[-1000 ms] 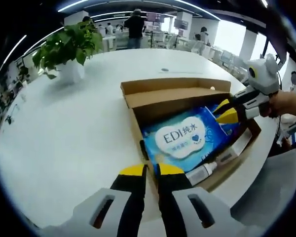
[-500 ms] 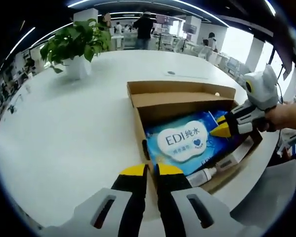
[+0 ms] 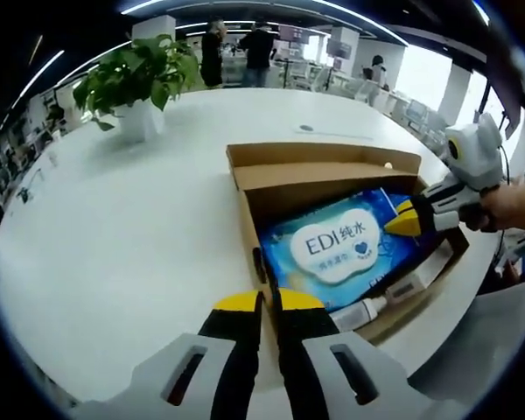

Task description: Operate the shoe box by opening the lid, removing the specified soft item, and placing it in the target area until the item is outside and the box remains undamaged.

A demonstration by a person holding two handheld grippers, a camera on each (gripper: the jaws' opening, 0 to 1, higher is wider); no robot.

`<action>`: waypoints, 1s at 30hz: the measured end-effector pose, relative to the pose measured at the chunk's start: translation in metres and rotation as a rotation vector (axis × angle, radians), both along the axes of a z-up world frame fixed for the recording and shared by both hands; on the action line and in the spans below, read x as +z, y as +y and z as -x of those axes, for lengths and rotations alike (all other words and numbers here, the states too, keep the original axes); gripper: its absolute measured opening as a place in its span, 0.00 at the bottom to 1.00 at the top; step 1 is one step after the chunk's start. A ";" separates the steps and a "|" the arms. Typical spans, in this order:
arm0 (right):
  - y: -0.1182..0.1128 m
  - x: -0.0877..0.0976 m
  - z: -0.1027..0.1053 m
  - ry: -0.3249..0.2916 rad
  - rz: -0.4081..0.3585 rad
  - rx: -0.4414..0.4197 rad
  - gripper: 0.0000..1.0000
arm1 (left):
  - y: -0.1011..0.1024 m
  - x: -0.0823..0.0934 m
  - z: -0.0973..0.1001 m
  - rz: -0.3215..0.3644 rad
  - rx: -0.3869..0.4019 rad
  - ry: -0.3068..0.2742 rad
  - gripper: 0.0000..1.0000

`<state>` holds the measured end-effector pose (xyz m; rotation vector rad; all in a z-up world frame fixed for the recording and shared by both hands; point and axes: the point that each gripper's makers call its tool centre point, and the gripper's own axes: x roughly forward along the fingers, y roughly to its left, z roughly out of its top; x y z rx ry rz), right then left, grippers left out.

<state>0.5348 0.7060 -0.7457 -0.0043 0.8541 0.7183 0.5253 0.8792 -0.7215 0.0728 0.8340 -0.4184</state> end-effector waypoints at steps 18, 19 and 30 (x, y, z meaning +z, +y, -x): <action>-0.028 0.016 0.011 -0.053 0.041 0.023 0.00 | -0.003 0.002 0.003 -0.023 -0.014 -0.002 0.03; -0.029 0.016 0.012 -0.055 0.041 0.023 0.00 | -0.004 0.002 0.003 -0.028 -0.018 -0.001 0.03; -0.036 0.012 0.015 -0.048 0.031 -0.007 0.00 | -0.004 0.008 0.000 -0.103 -0.088 -0.025 0.04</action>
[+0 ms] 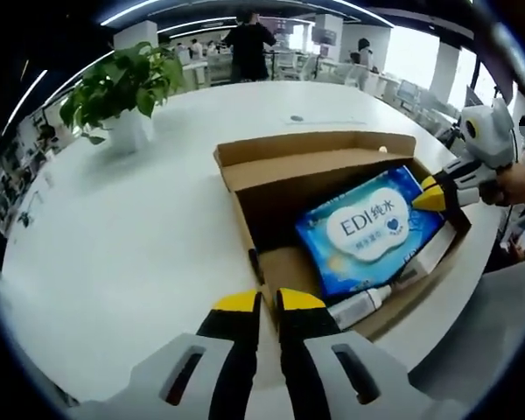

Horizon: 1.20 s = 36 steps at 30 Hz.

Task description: Operate the shoe box by opening the lid, removing the specified soft item, and placing it in the target area until the item is outside and the box remains undamaged.

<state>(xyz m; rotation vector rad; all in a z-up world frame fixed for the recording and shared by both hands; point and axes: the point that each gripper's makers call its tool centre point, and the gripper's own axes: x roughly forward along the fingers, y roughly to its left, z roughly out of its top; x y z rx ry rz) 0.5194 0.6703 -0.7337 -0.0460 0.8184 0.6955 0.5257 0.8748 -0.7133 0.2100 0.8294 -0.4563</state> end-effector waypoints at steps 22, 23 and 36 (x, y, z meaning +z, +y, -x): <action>-0.005 -0.010 0.000 0.024 0.024 -0.012 0.00 | -0.048 -0.010 -0.001 0.111 -0.116 0.076 0.11; -0.005 -0.010 -0.001 0.025 0.025 -0.013 0.00 | -0.054 -0.011 0.000 0.147 -0.115 0.091 0.12; -0.005 -0.013 0.000 0.001 0.064 0.013 0.00 | -0.073 -0.039 -0.005 0.086 -0.143 0.179 0.18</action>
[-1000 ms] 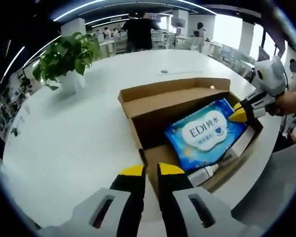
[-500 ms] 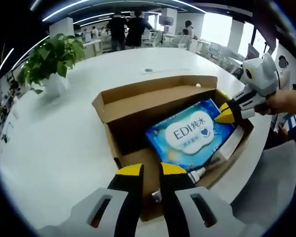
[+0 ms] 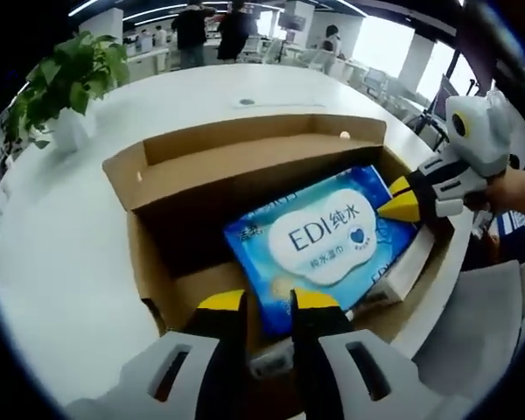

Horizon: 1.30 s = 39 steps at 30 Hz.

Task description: Operate the shoe box by opening the lid, removing the specified soft item, and placing it in the target area until the item is outside and the box remains undamaged.

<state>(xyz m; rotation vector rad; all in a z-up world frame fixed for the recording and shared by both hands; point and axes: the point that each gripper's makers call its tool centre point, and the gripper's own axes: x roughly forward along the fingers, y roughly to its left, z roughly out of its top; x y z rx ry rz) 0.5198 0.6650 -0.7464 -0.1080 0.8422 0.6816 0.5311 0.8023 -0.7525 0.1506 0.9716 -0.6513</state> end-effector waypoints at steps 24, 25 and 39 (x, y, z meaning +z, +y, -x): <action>0.003 0.006 0.002 0.018 -0.025 -0.061 0.00 | -0.005 -0.007 0.000 0.019 0.087 0.044 0.00; 0.003 0.007 0.003 0.019 -0.030 -0.063 0.00 | -0.005 -0.007 0.000 0.017 0.086 0.040 0.00; -0.002 0.030 0.006 -0.008 -0.086 -0.110 0.00 | -0.005 0.017 0.002 0.031 0.075 -0.028 0.00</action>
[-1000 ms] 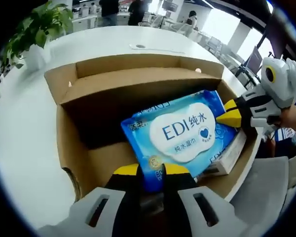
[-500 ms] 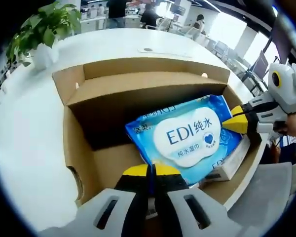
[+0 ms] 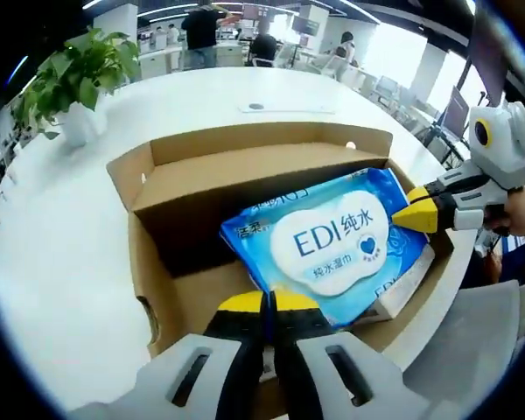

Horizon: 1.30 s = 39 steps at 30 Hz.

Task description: Operate the shoe box by opening the lid, removing the specified soft item, and placing it in the target area until the item is outside and the box remains undamaged.

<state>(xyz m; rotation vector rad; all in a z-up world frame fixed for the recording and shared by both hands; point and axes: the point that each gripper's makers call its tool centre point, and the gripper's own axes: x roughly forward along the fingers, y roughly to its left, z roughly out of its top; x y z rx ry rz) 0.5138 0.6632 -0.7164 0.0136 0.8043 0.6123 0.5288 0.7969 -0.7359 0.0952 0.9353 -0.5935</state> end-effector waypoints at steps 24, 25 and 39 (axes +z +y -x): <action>-0.040 0.038 0.005 -0.001 -0.074 -0.088 0.00 | -0.038 0.049 0.007 0.105 -0.014 -0.039 0.00; -0.044 0.039 0.006 0.002 -0.075 -0.093 0.00 | -0.042 0.050 0.007 0.108 -0.018 -0.041 0.00; -0.085 0.048 0.011 0.022 -0.072 -0.141 0.00 | -0.081 0.063 0.011 0.141 -0.055 -0.037 0.00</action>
